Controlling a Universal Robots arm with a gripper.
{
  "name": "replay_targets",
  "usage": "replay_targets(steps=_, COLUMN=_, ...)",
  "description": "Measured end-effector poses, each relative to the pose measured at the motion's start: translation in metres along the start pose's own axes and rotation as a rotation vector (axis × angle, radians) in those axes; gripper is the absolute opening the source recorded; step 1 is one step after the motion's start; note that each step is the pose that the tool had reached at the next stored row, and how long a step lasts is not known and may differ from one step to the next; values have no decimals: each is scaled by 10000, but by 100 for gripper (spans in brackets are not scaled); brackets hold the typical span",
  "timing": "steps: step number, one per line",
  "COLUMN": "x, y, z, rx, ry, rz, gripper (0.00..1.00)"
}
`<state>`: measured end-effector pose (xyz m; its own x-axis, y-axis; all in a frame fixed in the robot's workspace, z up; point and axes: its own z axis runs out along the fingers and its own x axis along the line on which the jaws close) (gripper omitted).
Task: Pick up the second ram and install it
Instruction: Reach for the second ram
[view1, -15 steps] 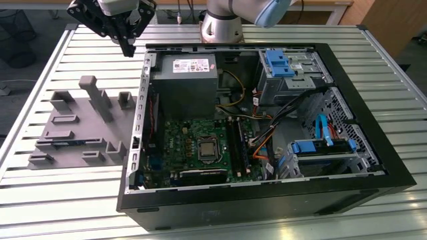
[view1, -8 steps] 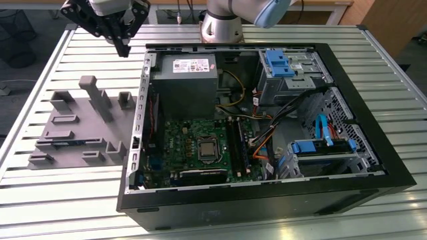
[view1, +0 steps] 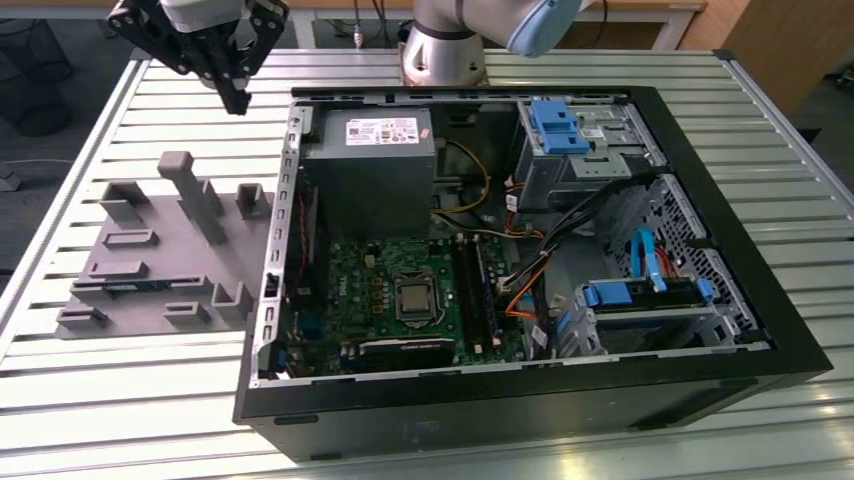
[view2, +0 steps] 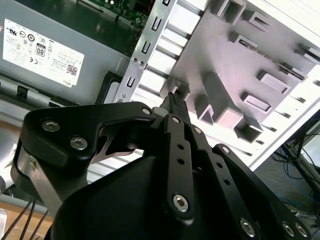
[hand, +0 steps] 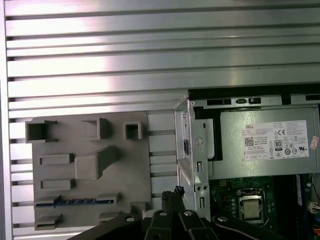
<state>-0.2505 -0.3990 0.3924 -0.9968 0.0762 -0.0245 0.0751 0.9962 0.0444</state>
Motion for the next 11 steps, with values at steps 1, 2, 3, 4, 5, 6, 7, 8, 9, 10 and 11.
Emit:
replay_targets(steps=1, x=12, y=-1, z=0, rx=0, ry=0, rz=0, gripper=11)
replay_targets(steps=2, x=24, y=-2, z=0, rx=0, ry=0, rz=0, gripper=11)
replay_targets(steps=3, x=36, y=-2, z=-1, rx=1, ry=0, rz=0, gripper=11)
replay_targets(steps=4, x=47, y=-3, z=-1, rx=1, ry=1, rz=0, gripper=11)
replay_targets(steps=5, x=58, y=-4, z=-1, rx=0, ry=1, rz=-1, gripper=11)
replay_targets(steps=6, x=69, y=-5, z=-1, rx=0, ry=0, rz=-1, gripper=11)
replay_targets(steps=7, x=81, y=-6, z=-1, rx=0, ry=0, rz=-1, gripper=11)
replay_targets(steps=8, x=94, y=-7, z=-1, rx=0, ry=0, rz=-1, gripper=11)
replay_targets(steps=9, x=106, y=-8, z=-1, rx=0, ry=0, rz=0, gripper=11)
replay_targets(steps=10, x=119, y=-9, z=-2, rx=0, ry=0, rz=0, gripper=11)
replay_targets(steps=11, x=131, y=-10, z=-2, rx=0, ry=0, rz=0, gripper=11)
